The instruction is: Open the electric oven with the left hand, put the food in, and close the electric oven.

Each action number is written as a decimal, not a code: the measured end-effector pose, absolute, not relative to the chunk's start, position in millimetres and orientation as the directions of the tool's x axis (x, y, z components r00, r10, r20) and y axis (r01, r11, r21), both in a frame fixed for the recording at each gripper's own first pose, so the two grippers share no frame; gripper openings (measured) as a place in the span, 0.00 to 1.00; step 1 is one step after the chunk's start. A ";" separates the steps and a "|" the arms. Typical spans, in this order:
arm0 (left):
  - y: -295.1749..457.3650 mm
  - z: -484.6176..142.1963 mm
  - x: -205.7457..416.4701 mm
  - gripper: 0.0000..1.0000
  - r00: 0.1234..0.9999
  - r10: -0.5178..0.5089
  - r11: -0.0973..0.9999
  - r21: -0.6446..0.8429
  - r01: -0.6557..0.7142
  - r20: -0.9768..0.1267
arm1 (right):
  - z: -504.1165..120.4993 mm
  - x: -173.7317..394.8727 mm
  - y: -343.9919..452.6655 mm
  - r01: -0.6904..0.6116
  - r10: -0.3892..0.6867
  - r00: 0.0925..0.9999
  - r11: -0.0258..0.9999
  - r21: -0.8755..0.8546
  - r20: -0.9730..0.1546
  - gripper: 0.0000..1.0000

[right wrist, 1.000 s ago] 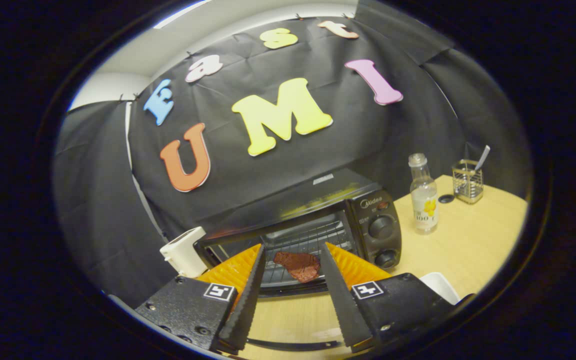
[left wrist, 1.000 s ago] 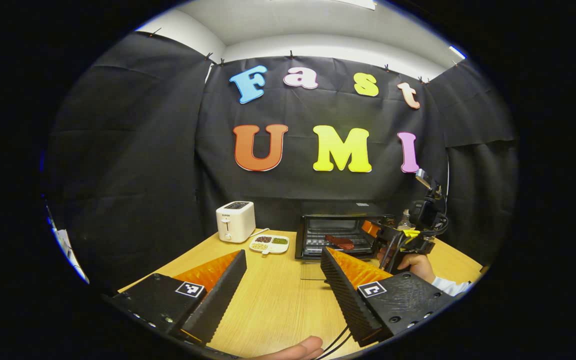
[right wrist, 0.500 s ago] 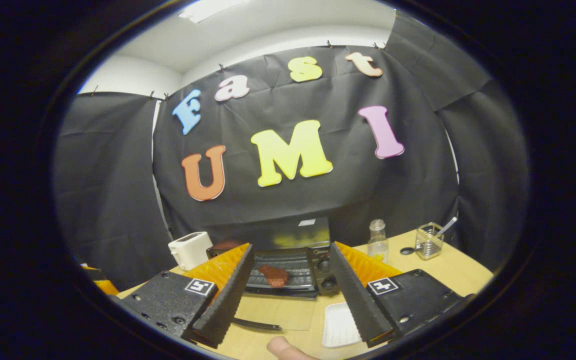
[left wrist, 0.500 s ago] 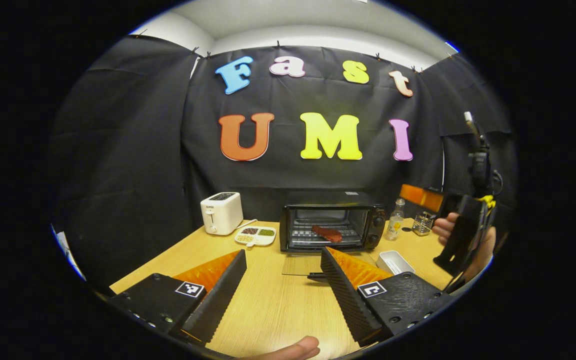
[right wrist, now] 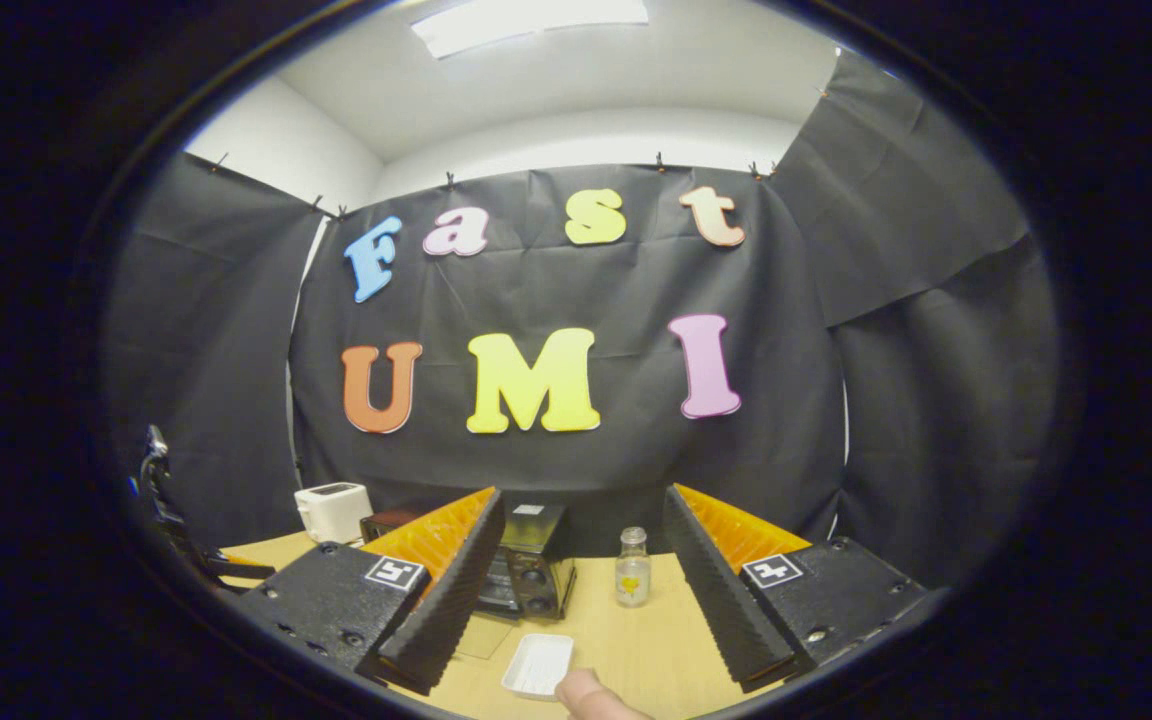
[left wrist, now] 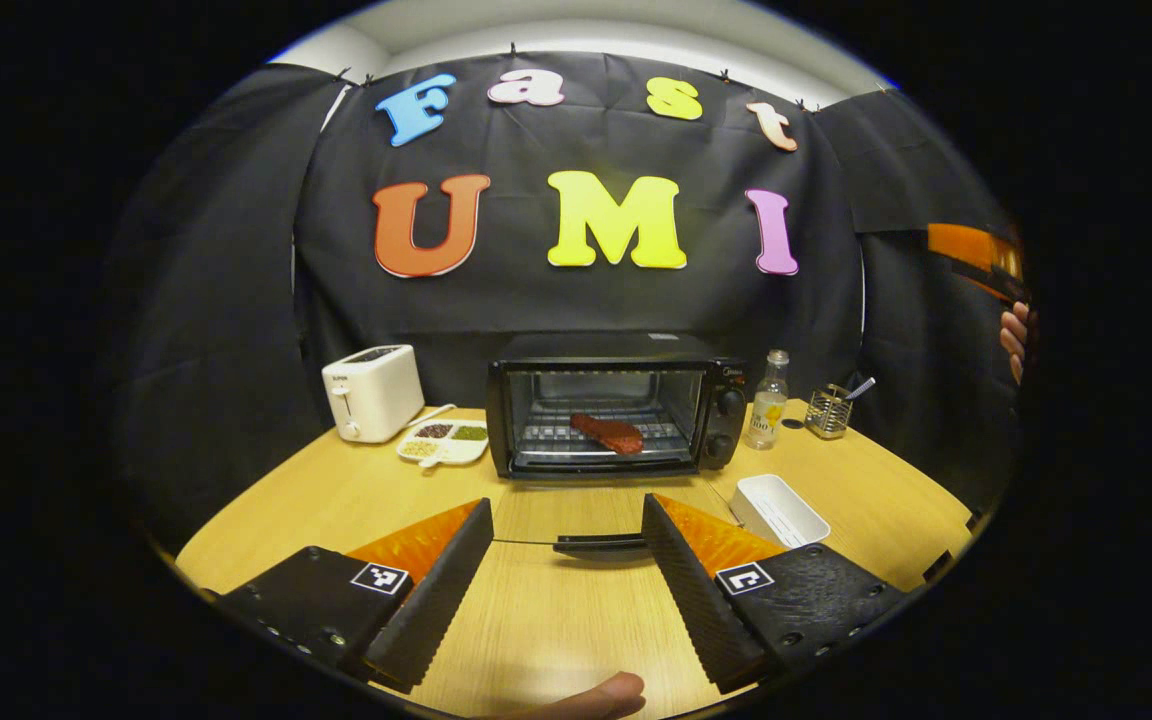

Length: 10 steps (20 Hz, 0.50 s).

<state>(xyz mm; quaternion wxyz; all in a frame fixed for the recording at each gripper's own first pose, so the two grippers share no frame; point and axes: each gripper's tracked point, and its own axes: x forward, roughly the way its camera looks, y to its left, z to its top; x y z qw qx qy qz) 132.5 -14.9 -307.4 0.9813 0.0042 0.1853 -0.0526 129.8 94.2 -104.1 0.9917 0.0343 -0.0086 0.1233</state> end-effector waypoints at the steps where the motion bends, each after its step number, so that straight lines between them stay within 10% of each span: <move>1: -20.5 -319.5 136.9 0.96 0.913 -0.113 0.993 -0.027 0.111 -0.391 | -97.7 125.6 87.0 -0.241 0.240 0.970 0.969 0.058 0.037 0.96; 10: -61.0 -400.9 159.6 0.96 0.818 -0.164 0.983 -0.025 0.180 -0.551 | -79.4 78.3 85.1 -0.325 0.321 0.942 0.945 0.032 0.102 0.96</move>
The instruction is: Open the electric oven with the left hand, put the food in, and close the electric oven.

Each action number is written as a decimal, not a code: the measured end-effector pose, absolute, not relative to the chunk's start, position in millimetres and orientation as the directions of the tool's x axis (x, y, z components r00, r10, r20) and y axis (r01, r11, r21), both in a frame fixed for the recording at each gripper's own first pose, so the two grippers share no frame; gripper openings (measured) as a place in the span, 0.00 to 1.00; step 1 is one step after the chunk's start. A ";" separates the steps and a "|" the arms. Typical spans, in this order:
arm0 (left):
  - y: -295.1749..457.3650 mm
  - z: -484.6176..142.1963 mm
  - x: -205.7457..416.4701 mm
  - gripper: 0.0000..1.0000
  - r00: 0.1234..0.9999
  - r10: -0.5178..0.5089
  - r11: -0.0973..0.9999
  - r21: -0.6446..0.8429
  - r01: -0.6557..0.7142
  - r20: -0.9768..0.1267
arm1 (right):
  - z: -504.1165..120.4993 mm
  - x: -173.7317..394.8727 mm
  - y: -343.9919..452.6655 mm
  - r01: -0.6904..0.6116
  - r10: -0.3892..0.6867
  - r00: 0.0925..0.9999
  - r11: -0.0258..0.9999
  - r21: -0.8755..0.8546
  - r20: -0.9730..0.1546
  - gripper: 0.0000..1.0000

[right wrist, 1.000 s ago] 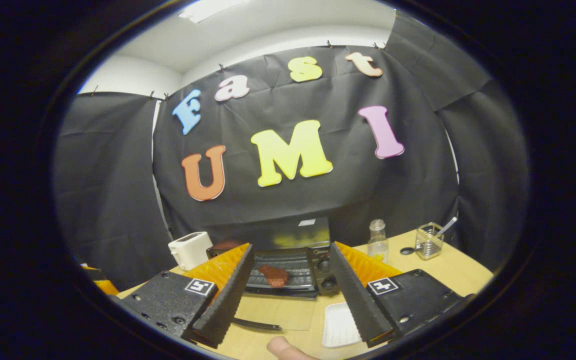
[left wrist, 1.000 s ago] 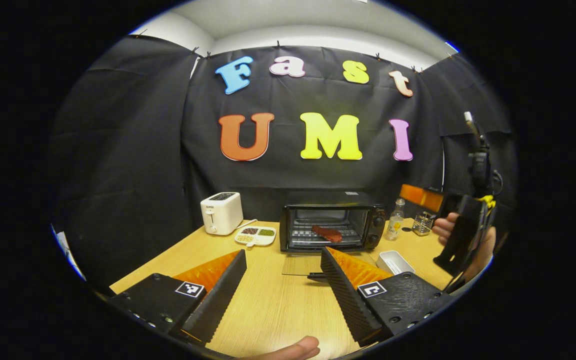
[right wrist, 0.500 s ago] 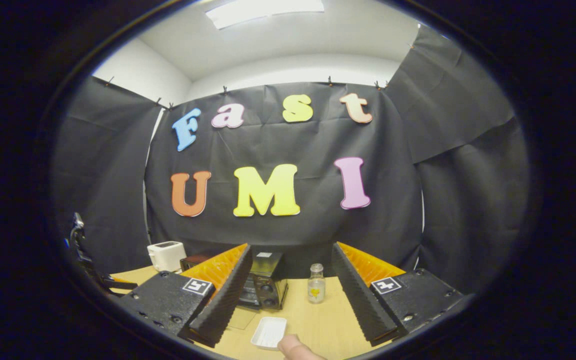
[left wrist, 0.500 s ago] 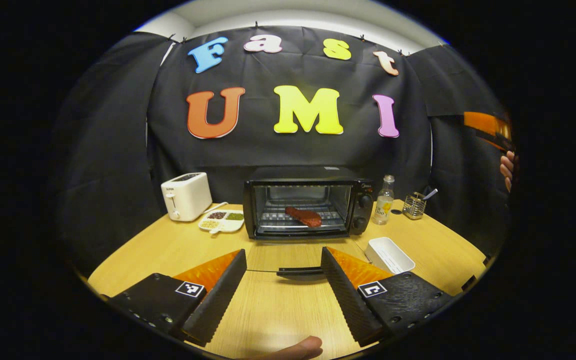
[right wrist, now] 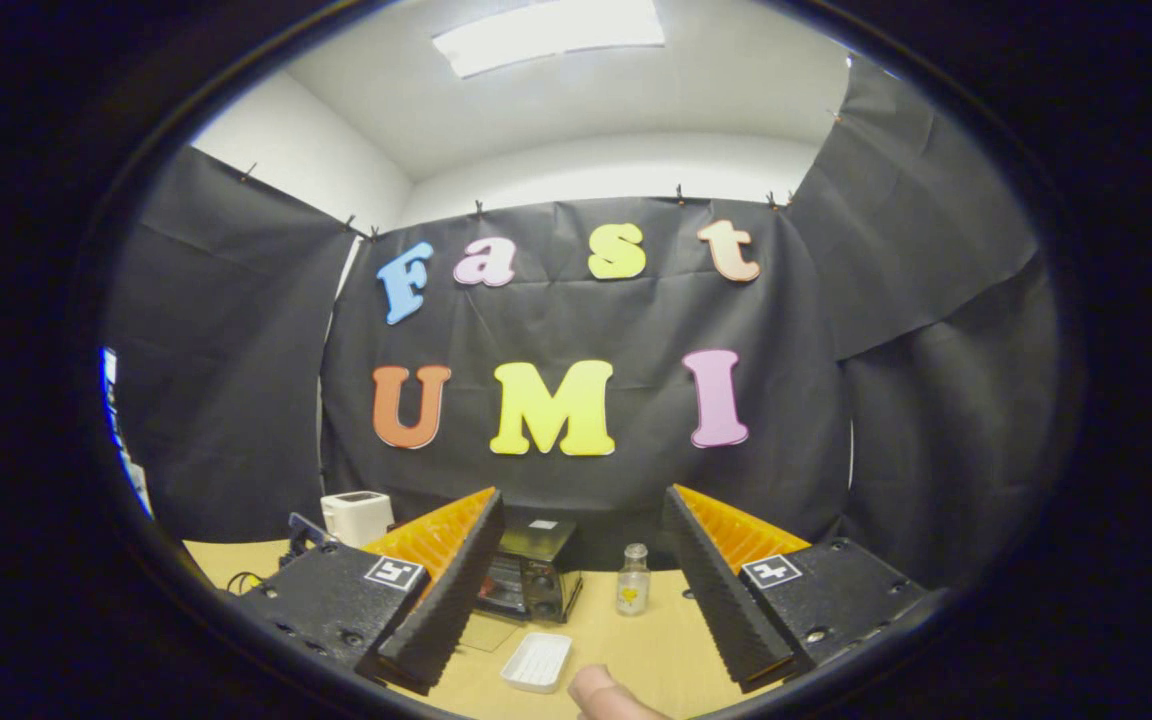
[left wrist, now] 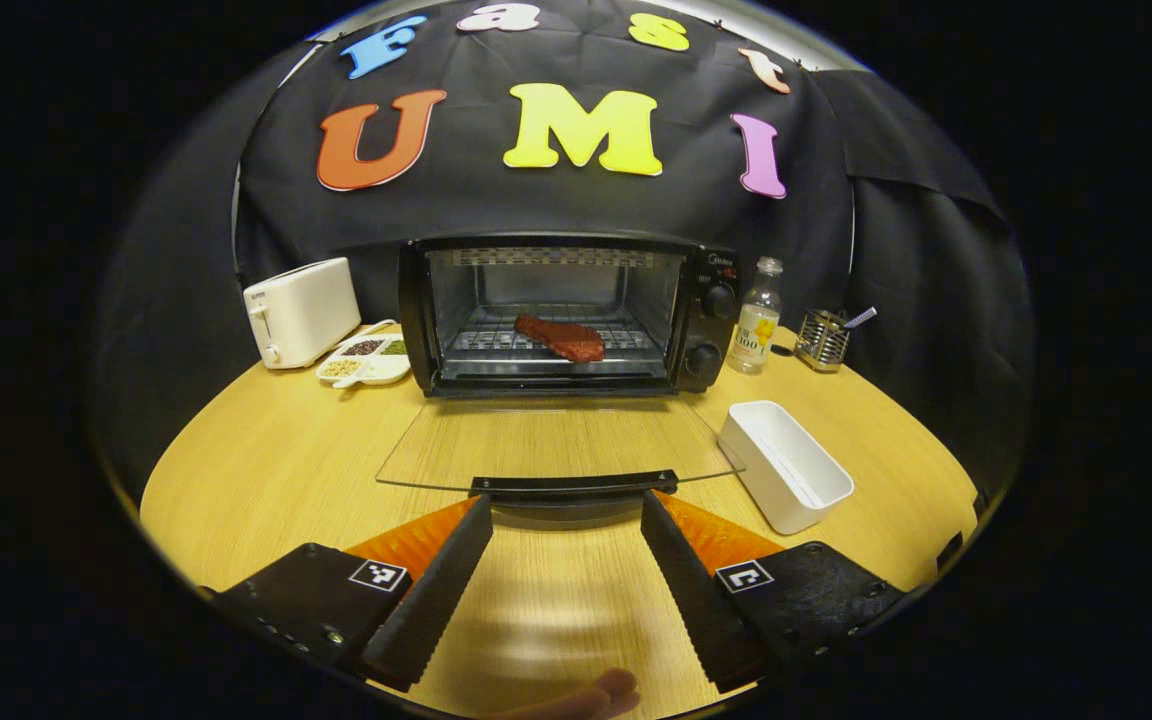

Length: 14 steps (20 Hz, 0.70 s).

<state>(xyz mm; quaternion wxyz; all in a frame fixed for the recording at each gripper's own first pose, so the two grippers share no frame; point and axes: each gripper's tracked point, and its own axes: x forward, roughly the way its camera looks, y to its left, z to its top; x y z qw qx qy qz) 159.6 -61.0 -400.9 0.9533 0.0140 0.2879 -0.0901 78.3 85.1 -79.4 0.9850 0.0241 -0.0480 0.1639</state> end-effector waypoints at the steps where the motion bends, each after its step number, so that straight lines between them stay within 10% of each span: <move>1: -62.2 -407.1 161.3 0.96 0.809 -0.162 0.983 -0.024 0.179 -0.565 | -76.8 76.9 81.6 -0.321 0.317 0.941 0.947 0.021 0.115 1.00; 14: -56.5 -442.5 180.8 0.94 0.747 -0.100 0.989 0.018 0.149 -0.658 | -89.0 74.1 46.2 -0.315 0.305 0.942 0.948 0.051 0.140 1.00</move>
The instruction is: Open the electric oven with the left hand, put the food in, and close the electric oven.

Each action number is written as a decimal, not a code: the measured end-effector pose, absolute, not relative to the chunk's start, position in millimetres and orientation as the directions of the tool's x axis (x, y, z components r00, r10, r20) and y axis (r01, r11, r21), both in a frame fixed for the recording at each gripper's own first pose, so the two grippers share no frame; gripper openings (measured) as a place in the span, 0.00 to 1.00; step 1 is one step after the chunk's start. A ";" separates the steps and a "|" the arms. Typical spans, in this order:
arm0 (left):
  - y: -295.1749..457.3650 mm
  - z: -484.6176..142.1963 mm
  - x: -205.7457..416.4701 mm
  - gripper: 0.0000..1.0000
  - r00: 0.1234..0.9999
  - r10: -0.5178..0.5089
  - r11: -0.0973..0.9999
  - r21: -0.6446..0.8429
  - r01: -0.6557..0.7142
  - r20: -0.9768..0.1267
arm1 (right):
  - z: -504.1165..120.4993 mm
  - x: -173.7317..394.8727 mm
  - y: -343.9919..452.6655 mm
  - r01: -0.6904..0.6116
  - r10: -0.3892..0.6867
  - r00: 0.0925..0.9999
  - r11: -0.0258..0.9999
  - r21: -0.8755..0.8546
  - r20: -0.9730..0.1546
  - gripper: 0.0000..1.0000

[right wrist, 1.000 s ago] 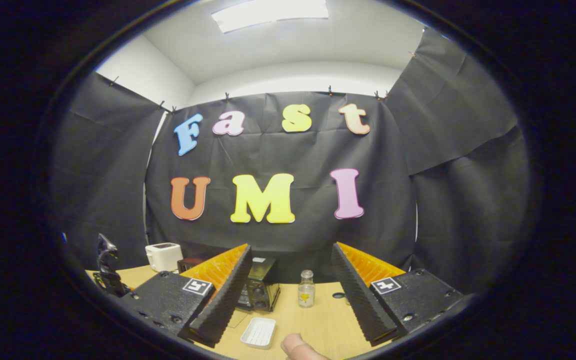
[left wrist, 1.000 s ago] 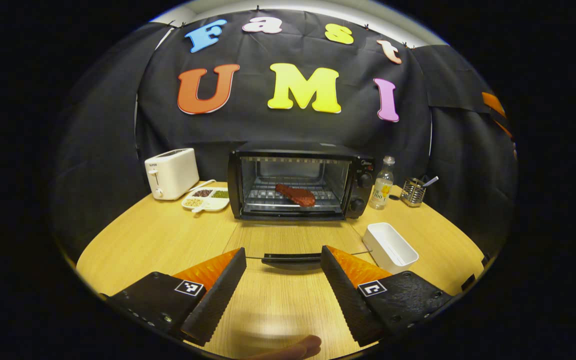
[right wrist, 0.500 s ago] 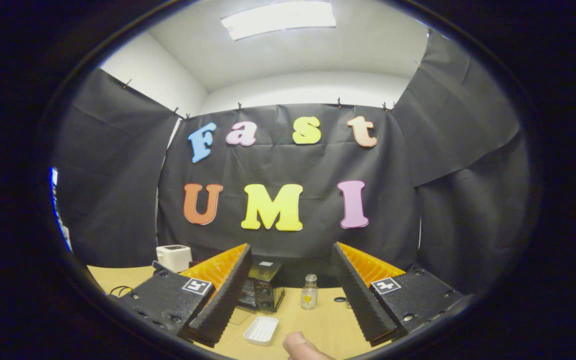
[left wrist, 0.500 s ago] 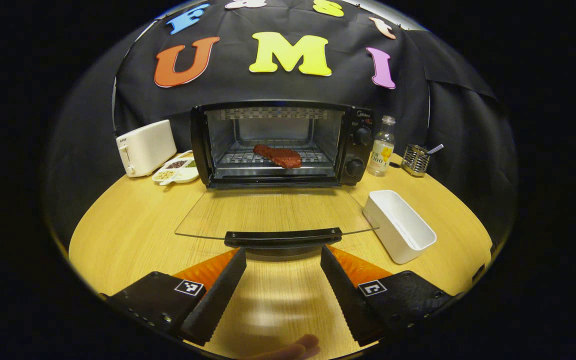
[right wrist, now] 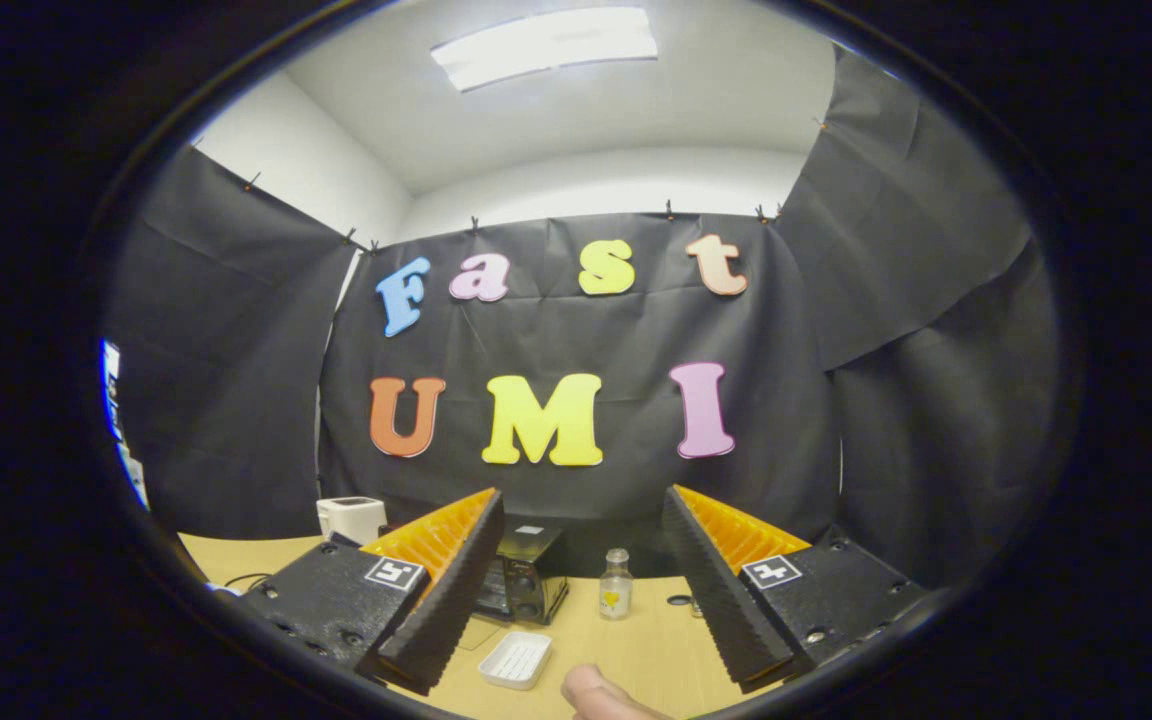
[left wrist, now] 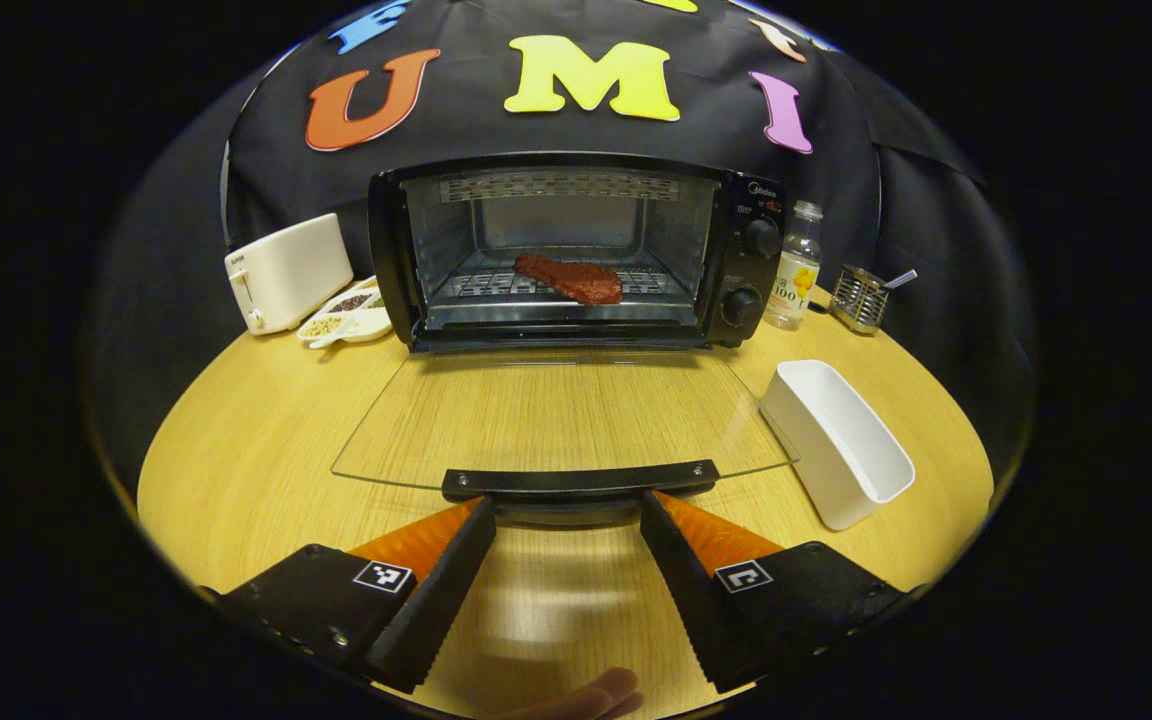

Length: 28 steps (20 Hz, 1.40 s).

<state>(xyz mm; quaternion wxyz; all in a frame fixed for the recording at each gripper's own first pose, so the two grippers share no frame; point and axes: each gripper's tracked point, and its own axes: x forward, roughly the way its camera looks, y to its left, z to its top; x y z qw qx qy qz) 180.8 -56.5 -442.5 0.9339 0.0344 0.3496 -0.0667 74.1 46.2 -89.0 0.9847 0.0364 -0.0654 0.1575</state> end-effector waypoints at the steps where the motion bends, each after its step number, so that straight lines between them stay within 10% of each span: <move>1: -57.3 -444.1 179.8 0.94 0.741 -0.098 0.989 0.015 0.144 -0.664 | -90.8 75.8 45.6 -0.311 0.302 0.944 0.949 0.054 0.134 1.00; 28: -55.6 -351.2 217.2 0.97 0.843 -0.146 0.979 0.047 0.198 -0.517 | -104.8 59.7 30.6 -0.165 0.160 0.985 0.983 0.079 0.067 0.96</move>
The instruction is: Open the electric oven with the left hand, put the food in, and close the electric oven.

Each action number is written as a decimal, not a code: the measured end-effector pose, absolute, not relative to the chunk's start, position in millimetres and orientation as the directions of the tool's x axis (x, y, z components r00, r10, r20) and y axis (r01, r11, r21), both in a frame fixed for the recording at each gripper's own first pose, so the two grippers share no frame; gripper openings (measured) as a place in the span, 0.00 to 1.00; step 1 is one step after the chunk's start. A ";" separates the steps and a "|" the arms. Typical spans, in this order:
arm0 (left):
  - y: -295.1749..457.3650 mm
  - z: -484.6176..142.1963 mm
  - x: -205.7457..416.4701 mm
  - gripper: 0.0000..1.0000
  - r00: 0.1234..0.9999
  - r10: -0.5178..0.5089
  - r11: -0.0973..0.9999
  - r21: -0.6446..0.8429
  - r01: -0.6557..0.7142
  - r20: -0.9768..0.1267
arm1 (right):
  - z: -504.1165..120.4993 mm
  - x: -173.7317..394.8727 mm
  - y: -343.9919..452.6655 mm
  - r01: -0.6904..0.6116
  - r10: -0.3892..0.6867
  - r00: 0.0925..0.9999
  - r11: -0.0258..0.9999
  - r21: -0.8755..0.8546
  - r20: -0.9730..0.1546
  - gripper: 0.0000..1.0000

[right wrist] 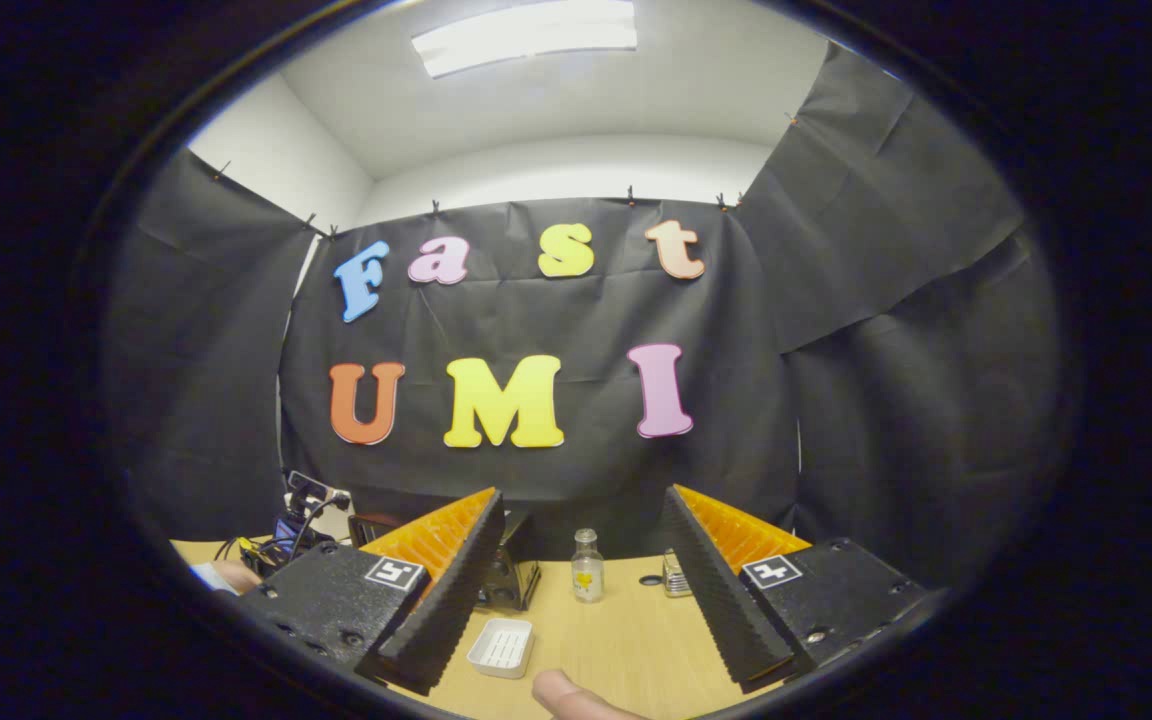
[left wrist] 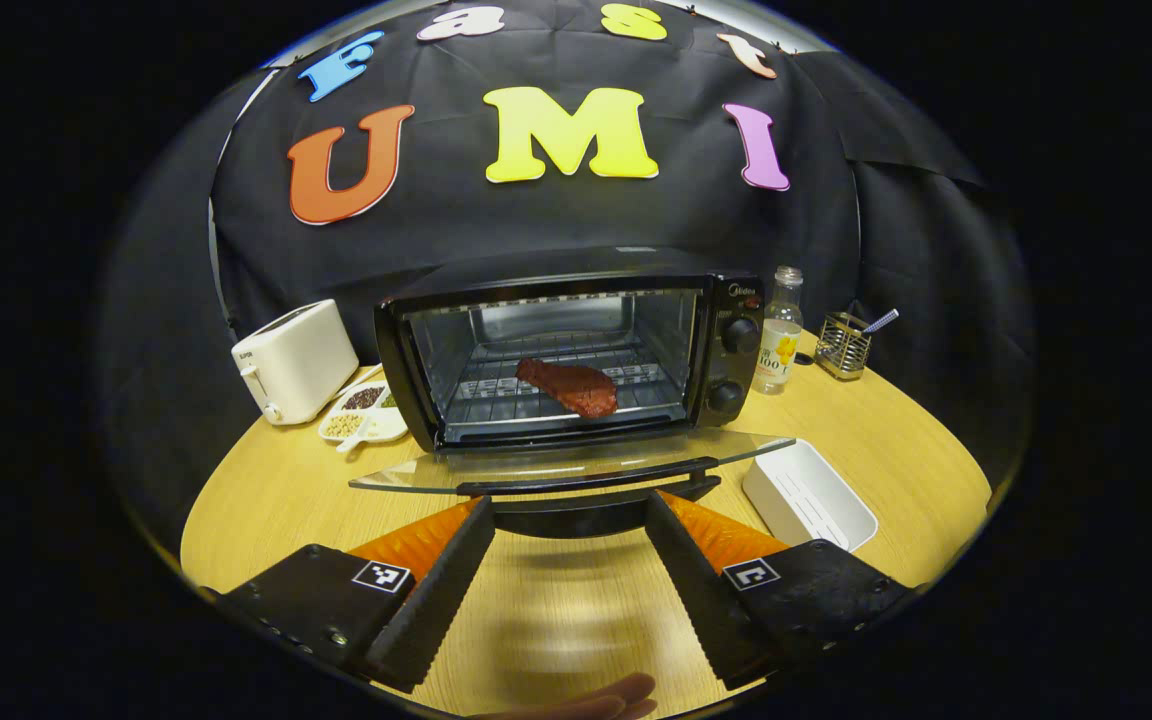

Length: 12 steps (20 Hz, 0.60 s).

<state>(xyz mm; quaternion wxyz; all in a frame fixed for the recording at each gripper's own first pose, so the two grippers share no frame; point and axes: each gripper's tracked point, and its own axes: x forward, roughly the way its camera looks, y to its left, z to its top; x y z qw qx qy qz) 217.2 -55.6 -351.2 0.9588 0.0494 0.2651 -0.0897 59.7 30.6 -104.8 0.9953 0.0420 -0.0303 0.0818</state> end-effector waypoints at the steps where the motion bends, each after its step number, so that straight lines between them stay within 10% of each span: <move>1: -56.0 -345.4 221.4 0.98 0.852 -0.152 0.980 0.037 0.196 -0.502 | -107.5 59.0 28.8 -0.153 0.149 0.988 0.985 0.077 0.051 1.00; 12: -31.2 -311.7 282.3 0.97 0.910 -0.130 0.981 0.084 0.177 -0.394 | -112.9 31.1 28.9 -0.132 0.132 0.991 0.990 0.044 0.007 1.00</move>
